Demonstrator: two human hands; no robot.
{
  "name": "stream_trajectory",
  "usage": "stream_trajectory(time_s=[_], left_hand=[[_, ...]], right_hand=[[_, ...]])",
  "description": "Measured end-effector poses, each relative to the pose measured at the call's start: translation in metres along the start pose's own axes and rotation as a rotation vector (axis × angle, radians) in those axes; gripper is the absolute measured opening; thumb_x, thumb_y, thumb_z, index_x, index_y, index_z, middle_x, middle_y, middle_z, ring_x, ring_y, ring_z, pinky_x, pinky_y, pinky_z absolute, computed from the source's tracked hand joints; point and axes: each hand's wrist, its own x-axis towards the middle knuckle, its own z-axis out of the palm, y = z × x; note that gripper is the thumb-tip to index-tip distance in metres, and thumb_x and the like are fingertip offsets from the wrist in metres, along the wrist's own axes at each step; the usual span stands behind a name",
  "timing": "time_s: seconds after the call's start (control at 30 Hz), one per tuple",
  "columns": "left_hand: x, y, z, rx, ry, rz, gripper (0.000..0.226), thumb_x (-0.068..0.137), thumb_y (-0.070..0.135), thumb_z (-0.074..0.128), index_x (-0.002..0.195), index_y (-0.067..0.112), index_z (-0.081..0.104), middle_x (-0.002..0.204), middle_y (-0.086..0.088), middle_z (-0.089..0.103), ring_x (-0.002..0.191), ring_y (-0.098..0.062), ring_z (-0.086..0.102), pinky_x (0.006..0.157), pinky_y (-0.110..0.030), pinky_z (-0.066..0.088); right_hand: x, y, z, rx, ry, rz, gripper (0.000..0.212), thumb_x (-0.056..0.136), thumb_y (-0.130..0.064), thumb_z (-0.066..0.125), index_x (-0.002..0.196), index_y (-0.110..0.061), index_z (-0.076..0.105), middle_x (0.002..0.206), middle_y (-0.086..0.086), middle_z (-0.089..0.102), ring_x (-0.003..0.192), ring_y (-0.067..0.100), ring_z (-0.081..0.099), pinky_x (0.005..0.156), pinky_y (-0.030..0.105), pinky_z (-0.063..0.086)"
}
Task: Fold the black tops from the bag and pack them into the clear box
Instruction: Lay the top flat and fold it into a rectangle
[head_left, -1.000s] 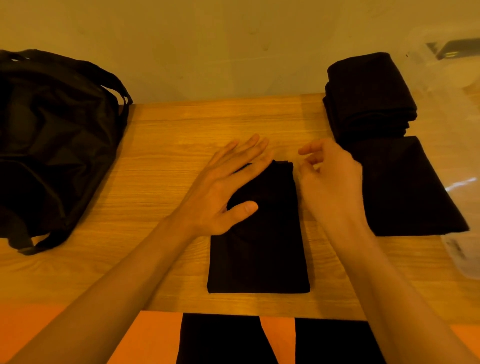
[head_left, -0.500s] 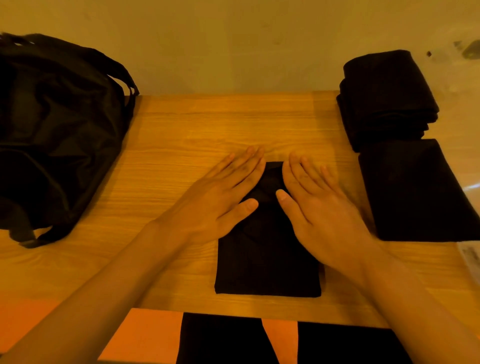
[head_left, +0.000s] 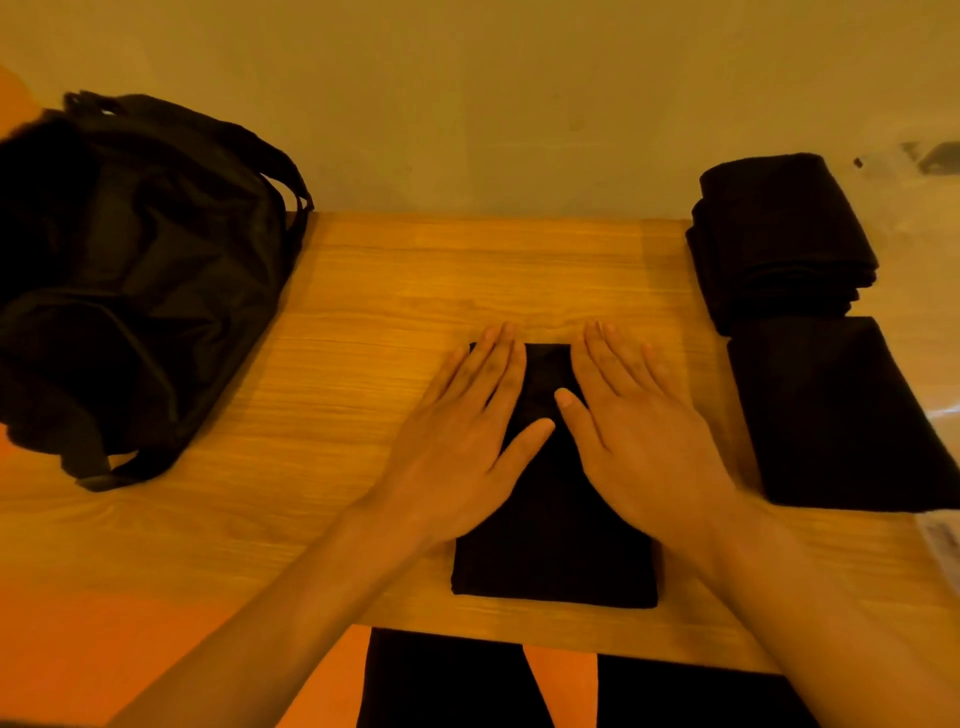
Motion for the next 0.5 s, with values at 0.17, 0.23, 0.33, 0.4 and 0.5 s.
stream_trajectory(time_s=[0.17,0.23,0.33,0.4,0.5], left_hand=[[-0.002,-0.002,-0.004,-0.111,0.009,0.003,0.081,0.097,0.067,-0.006,0.162,0.020,-0.004,0.169,0.004,-0.015,0.152,-0.004,-0.021,0.127,-0.035,-0.004],[-0.009,-0.002,-0.010,-0.208,0.058,-0.010,0.074,0.101,0.063,0.007,0.162,0.023,-0.003,0.169,0.005,-0.014,0.153,-0.005,-0.019,0.128,-0.033,-0.003],[-0.033,0.001,-0.021,-0.256,0.225,-0.075,0.070,0.103,0.058,0.028,0.162,0.021,0.019,0.171,0.000,0.008,0.157,-0.015,0.006,0.126,-0.033,0.012],[-0.058,0.007,-0.024,-0.264,0.344,-0.163,0.062,0.099,0.058,0.040,0.147,0.019,0.050,0.151,-0.002,0.043,0.138,-0.021,0.042,0.111,-0.039,0.040],[-0.088,0.020,-0.022,-0.358,0.365,-0.357,0.043,0.091,0.063,0.049,0.100,0.024,0.067,0.101,0.011,0.055,0.091,-0.009,0.056,0.072,-0.032,0.050]], right_hand=[[-0.008,0.010,0.006,0.026,0.010,0.013,0.075,0.096,-0.056,-0.008,0.160,-0.018,0.003,0.168,0.000,-0.002,0.154,0.011,-0.010,0.125,0.033,-0.008],[-0.011,0.012,0.003,0.068,0.033,0.010,0.072,0.099,-0.056,-0.001,0.160,-0.019,0.004,0.168,0.000,-0.001,0.154,0.012,-0.009,0.125,0.033,-0.005],[-0.028,0.012,-0.005,0.143,0.115,-0.055,0.065,0.105,-0.053,0.020,0.161,-0.022,0.011,0.169,0.003,0.003,0.155,0.014,-0.004,0.125,0.035,0.007],[-0.050,0.007,-0.008,0.216,0.154,-0.027,0.061,0.104,-0.050,0.036,0.158,-0.024,0.027,0.166,0.004,0.020,0.154,0.018,0.015,0.120,0.035,0.025],[-0.088,-0.005,-0.012,0.324,0.236,0.187,0.047,0.089,-0.055,0.048,0.122,-0.023,0.061,0.117,-0.004,0.060,0.107,0.014,0.057,0.084,0.027,0.049]])
